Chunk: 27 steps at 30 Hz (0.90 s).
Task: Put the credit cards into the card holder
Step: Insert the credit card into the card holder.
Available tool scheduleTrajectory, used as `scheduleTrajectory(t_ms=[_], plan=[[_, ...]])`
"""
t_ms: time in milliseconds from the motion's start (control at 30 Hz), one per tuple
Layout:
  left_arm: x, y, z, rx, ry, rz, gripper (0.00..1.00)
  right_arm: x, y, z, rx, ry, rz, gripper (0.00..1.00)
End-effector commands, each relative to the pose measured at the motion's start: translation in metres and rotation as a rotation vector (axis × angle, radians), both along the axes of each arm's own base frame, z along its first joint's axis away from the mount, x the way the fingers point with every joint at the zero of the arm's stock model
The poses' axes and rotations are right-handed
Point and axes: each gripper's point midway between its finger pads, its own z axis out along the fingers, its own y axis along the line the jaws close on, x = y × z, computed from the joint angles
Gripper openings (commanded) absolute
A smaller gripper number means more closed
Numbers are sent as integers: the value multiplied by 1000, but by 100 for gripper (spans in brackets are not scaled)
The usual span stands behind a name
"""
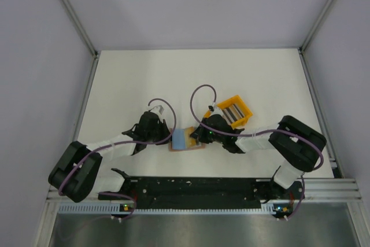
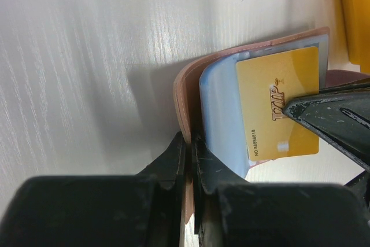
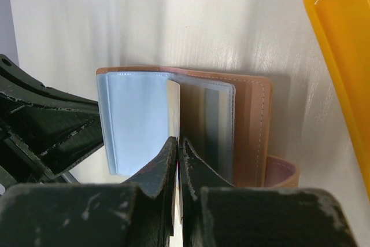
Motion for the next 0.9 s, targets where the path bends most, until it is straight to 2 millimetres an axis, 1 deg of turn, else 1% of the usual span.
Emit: scheduleTrajectory(t_ms=[0, 167, 333, 633, 700, 867], plan=[[-1, 3, -6, 13, -5, 2, 0, -2, -9, -21, -28, 42, -23, 0], [0, 2, -5, 10, -6, -1, 0, -5, -7, -25, -14, 73, -28, 0], [0, 1, -4, 5, -4, -1, 0, -8, -9, -30, -6, 92, -39, 0], [0, 1, -4, 4, -6, -1, 0, -14, -7, -33, 16, 122, -39, 0], [0, 1, -5, 2, -4, 0, 0, -18, -3, -29, 44, 107, -40, 0], [0, 1, -5, 0, -2, -1, 0, -25, 9, -31, 13, 118, -3, 0]])
